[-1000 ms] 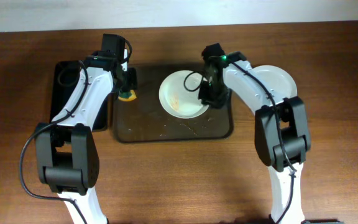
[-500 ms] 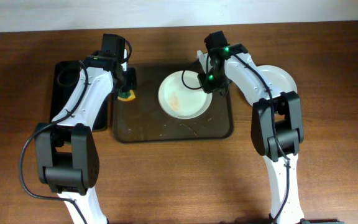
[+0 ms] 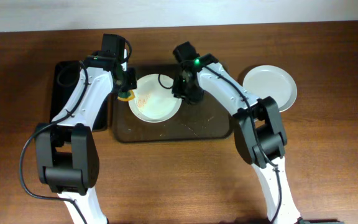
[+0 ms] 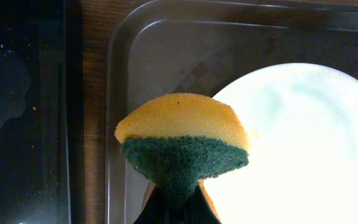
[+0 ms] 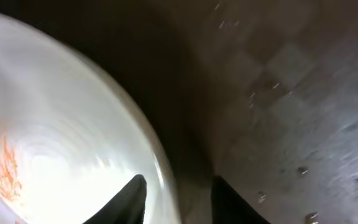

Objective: Clean dirty plates on tray and stack at the side
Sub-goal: 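Grasp the rim of the third plate with the right gripper, then scrub the third plate with the sponge in the left gripper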

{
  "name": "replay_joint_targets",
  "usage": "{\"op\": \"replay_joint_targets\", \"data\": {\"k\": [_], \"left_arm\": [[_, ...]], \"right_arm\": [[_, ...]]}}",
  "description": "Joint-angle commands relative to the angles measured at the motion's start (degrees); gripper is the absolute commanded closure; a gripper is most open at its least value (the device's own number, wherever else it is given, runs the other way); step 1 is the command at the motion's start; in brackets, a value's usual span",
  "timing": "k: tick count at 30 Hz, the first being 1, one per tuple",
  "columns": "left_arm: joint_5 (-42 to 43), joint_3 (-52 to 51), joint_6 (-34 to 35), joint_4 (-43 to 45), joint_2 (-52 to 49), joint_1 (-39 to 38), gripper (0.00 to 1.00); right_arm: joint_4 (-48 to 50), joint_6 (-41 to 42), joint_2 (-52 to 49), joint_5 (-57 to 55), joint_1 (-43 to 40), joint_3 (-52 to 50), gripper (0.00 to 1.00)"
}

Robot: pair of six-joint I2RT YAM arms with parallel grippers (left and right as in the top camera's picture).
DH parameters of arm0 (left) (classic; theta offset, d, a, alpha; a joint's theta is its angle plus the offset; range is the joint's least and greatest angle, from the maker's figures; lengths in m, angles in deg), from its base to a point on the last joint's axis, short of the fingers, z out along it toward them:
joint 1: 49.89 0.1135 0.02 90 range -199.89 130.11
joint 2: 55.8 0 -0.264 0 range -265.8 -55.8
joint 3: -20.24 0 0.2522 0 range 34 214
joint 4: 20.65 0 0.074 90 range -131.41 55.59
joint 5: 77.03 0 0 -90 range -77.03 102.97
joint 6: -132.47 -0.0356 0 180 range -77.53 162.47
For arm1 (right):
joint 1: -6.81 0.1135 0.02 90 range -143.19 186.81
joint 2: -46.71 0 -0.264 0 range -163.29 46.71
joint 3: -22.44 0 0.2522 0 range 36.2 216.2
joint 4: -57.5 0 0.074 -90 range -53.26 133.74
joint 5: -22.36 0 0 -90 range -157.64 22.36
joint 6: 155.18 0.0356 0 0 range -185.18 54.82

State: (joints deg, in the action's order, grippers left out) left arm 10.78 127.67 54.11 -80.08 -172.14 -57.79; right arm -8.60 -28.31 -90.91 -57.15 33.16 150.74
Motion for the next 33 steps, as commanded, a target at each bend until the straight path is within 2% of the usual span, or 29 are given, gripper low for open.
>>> {"op": "replay_joint_targets", "data": {"k": [1,4,5,7,8,10,12,19,21,23,24,27,28,31,33], "left_arm": [[-0.6,0.0,0.5,1.1,1.9,0.2,1.0],[-0.6,-2.0,0.5,3.0,1.9,0.2,1.0],[-0.3,-2.1,0.2,3.4,1.8,0.2,1.0],[1.4,-2.1,-6.4,4.3,1.8,-0.3,1.0],[1.6,-2.1,-6.5,4.3,1.8,-0.5,1.0],[10.0,-2.1,-12.7,6.0,0.8,-0.6,1.0],[14.1,-2.1,-16.2,7.1,-2.1,-0.6,1.0],[15.0,-2.1,-20.4,6.1,-10.4,-4.1,1.0],[20.0,-2.1,-26.3,5.0,-10.4,-5.3,1.0],[20.4,-2.1,-26.7,8.3,-10.4,-5.6,1.0],[19.9,-2.1,-26.5,12.2,-10.4,-5.5,1.0],[6.7,-2.1,-24.1,22.4,-11.5,-5.5,1.0],[4.6,-2.1,-24.1,23.4,-12.5,-5.6,1.0],[-2.4,-2.1,-20.2,18.3,-16.8,-5.6,1.0],[-2.3,-1.6,-20.3,12.6,-16.6,-4.7,1.0]], "right_arm": [[0.1,-4.5,-0.7,1.4,-0.1,0.1,0.72],[-0.8,-6.1,-1.4,1.9,-0.1,0.1,0.96],[-0.8,-8.0,-1.4,3.6,-0.1,0.1,0.96],[-0.9,-8.0,-1.4,4.4,-0.3,0.1,0.96],[-0.9,-8.5,-1.4,5.2,-0.5,0.1,0.96],[-0.7,-11.6,-1.4,7.3,-0.9,0.1,0.96],[-0.6,-11.6,-1.4,7.3,-1.7,0.1,0.96],[-0.7,-11.6,-1.4,7.3,-2.8,0.1,0.96],[-0.7,-11.6,-1.4,7.3,-2.8,0.1,0.96],[-0.8,-12.6,-1.4,7.6,-2.8,0.1,0.96],[-0.8,-12.7,-1.4,7.8,-2.7,0.1,0.96],[-0.8,-12.7,-1.4,8.0,-2.8,0.1,0.96],[-0.8,-12.7,-1.4,8.0,-2.8,0.1,0.96],[-0.8,-12.7,-1.4,7.9,-2.8,0.1,0.96],[-0.7,-12.7,-1.4,7.9,-2.8,0.1,0.96]]}}
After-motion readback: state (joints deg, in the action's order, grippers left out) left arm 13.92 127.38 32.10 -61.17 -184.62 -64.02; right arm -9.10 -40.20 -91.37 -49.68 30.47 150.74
